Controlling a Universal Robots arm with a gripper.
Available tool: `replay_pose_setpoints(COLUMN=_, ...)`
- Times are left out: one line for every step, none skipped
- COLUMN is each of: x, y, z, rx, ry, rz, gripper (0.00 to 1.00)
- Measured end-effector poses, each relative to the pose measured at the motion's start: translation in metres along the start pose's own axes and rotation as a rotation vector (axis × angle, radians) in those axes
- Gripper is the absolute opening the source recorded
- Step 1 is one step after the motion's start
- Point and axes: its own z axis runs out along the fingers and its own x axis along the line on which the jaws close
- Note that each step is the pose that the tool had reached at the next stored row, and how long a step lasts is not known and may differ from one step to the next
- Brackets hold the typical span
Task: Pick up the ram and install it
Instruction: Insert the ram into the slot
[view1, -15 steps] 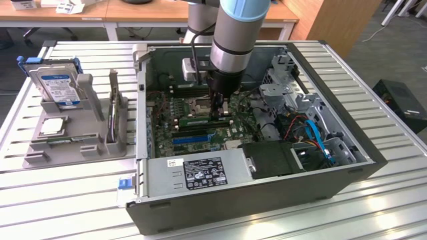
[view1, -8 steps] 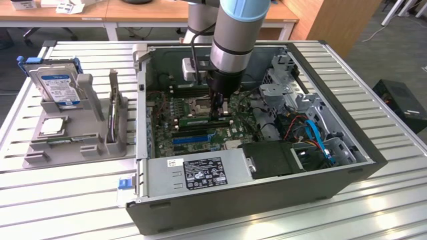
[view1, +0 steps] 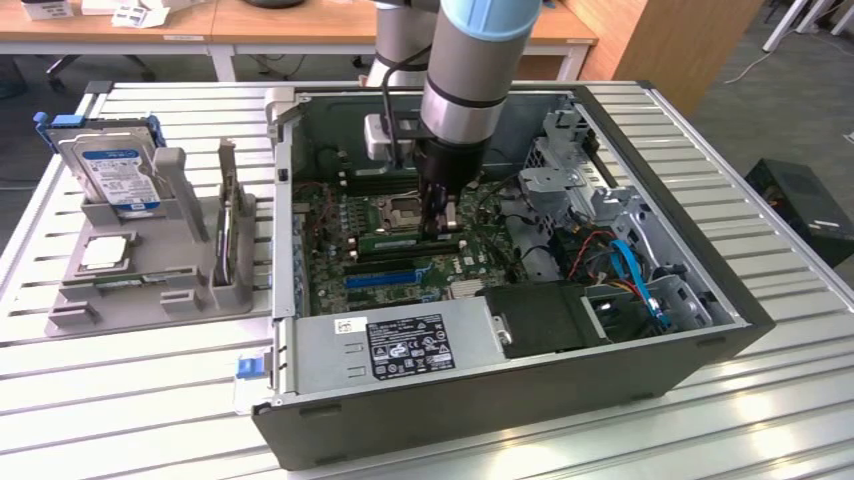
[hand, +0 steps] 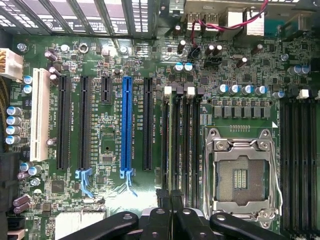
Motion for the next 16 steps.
replay_pose_setpoints(x=0.0, y=0.0, z=-0.0004, rx=0.0, ry=0.0, rz=0.0, gripper=0.12)
replay_pose_setpoints(x=0.0, y=0.0, z=-0.0009, rx=0.0, ry=0.0001, rz=0.0, gripper=0.12)
replay_pose_setpoints(x=-0.0001, y=0.0, z=-0.0013, rx=0.0, ry=-0.0001, rz=0.0, gripper=0.12)
replay_pose_setpoints(x=-0.0001, y=0.0001, z=-0.0016, rx=0.0, ry=-0.0002, rz=0.0, gripper=0.12)
replay_pose_setpoints(x=-0.0001, y=0.0001, z=-0.0019, rx=0.0, ry=-0.0001, rz=0.0, gripper=0.12)
replay_pose_setpoints(x=-0.0001, y=0.0001, z=-0.002, rx=0.0, ry=-0.0002, rz=0.0, gripper=0.12)
replay_pose_setpoints(x=-0.0001, y=0.0001, z=-0.0021, rx=0.0, ry=0.0, rz=0.0, gripper=0.12)
replay_pose_setpoints(x=0.0003, y=0.0001, z=-0.0022, rx=0.0, ry=0.0, rz=0.0, gripper=0.12)
replay_pose_setpoints(x=0.0003, y=0.0001, z=-0.0022, rx=0.0, ry=0.0, rz=0.0, gripper=0.12)
replay_pose_setpoints(x=0.0003, y=0.0001, z=-0.0022, rx=0.0, ry=0.0, rz=0.0, gripper=0.12)
replay_pose_setpoints(x=0.0003, y=0.0001, z=-0.0021, rx=0.0, ry=-0.0001, rz=0.0, gripper=0.12)
replay_pose_setpoints(x=0.0004, y=0.0001, z=-0.0019, rx=-0.0001, ry=0.0001, rz=0.0, gripper=0.12)
replay_pose_setpoints(x=0.0004, y=0.0001, z=-0.0017, rx=0.0, ry=0.0001, rz=0.0, gripper=0.12)
replay_pose_setpoints(x=0.0004, y=0.0001, z=-0.0016, rx=-0.0001, ry=0.0002, rz=0.0, gripper=0.12)
replay_pose_setpoints(x=0.0003, y=0.0001, z=-0.0016, rx=-0.0001, ry=0.0001, rz=0.0, gripper=0.12)
replay_pose_setpoints(x=0.0003, y=0.0001, z=-0.0015, rx=-0.0001, ry=0.0001, rz=0.0, gripper=0.12)
